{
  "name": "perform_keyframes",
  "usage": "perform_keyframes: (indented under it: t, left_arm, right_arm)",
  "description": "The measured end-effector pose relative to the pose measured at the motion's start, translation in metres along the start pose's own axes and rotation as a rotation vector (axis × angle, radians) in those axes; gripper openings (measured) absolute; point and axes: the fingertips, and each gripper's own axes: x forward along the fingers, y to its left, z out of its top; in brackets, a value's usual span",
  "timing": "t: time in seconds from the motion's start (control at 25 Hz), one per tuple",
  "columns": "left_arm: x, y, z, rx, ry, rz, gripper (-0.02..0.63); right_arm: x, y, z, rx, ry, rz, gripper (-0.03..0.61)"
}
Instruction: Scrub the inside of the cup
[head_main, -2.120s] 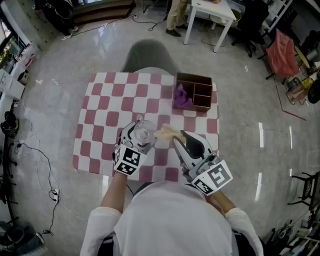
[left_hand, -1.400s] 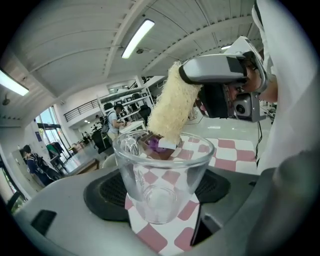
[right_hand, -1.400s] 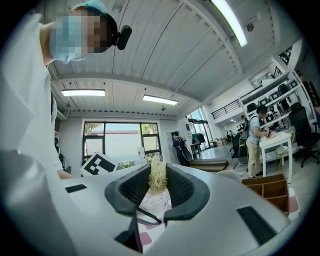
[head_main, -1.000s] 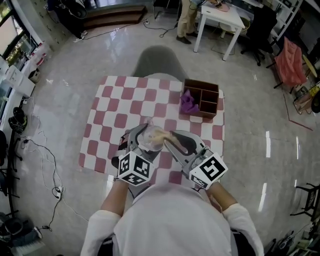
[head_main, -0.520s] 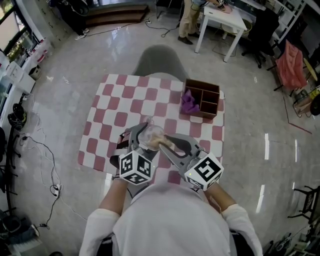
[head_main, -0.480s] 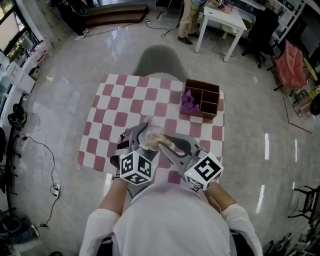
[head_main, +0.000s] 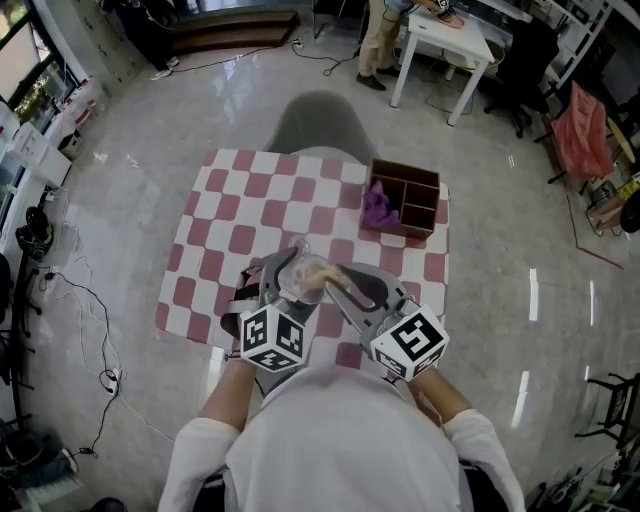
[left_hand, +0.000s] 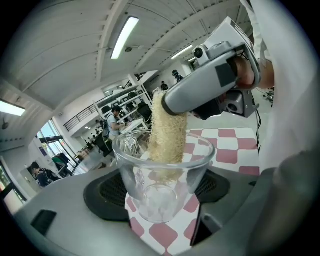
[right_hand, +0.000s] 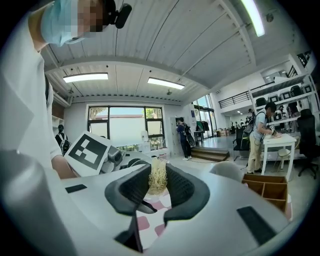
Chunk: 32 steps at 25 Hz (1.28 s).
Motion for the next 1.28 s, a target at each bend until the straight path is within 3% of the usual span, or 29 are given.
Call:
perform_keyframes:
  t: [0.28,0.64,0.84,1.28]
  left_arm:
    - [0.004,0.007,-0.001,-0.01,0.003,0.005,0.379]
    - [0.004,-0.013,0.008,0.023,-0.013,-0.035,0.379]
    - [0.001,-0.009,0.006,0.012,-0.01,-0.025,0.379]
    - [0.004,-0.01,0.003,0.012,-0.005,-0.034,0.379]
  right_arm:
    - [0.003,0.016,-0.001,0.01,0.001,0.057,0.107]
    - [0.007,0.0,0.008,-0.007,-0.028,-0.002,0.107]
    - [0.002,-0.002,-0.001,0.005,0.015,-0.028,0.107]
    - [0.003,0.016,0.004,0.007,-0.009,0.023,0.106]
